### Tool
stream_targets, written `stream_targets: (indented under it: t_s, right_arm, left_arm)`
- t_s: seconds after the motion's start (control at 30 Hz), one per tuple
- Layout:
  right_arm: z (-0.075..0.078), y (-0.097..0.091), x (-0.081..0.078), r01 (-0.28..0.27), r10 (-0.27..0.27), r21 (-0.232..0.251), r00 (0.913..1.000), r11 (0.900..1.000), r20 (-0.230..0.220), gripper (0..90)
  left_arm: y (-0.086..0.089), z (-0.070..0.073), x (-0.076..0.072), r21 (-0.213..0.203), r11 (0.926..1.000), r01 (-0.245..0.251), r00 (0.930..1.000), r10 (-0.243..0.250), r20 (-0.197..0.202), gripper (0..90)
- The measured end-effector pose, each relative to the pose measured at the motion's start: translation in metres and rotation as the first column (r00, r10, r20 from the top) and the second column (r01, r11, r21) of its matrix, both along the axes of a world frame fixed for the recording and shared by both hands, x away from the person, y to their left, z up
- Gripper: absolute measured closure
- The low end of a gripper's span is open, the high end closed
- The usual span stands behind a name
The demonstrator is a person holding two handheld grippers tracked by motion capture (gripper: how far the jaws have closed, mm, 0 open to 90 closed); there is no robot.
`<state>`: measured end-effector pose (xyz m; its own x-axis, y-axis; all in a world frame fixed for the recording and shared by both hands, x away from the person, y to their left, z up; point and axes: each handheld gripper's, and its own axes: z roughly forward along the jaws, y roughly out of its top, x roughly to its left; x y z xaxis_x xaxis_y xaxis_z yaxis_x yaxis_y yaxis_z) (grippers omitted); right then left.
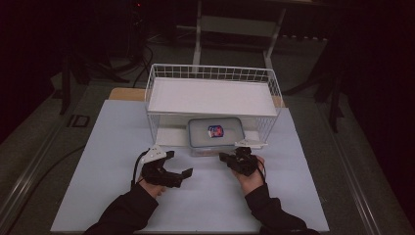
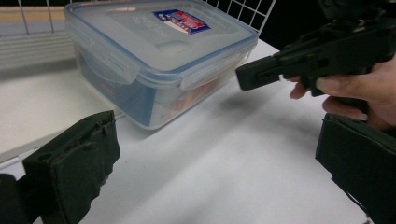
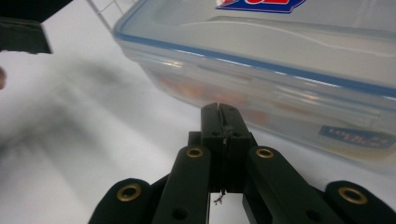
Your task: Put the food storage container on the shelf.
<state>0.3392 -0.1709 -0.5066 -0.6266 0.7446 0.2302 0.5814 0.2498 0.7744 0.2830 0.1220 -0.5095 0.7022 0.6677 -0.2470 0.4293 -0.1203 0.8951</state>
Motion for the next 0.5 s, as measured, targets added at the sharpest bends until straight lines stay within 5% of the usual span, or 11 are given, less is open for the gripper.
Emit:
stream_targets:
  t_s: [0.5]
  right_arm:
    - [-0.003, 0.016, 0.026, 0.059, -0.059, -0.006, 0.998, 0.9982, 0.022, 89.9]
  left_arm:
    - [-0.005, -0.002, -0.003, 0.004, 1.0, 0.005, 0.9992, -0.005, 0.039, 0.0]
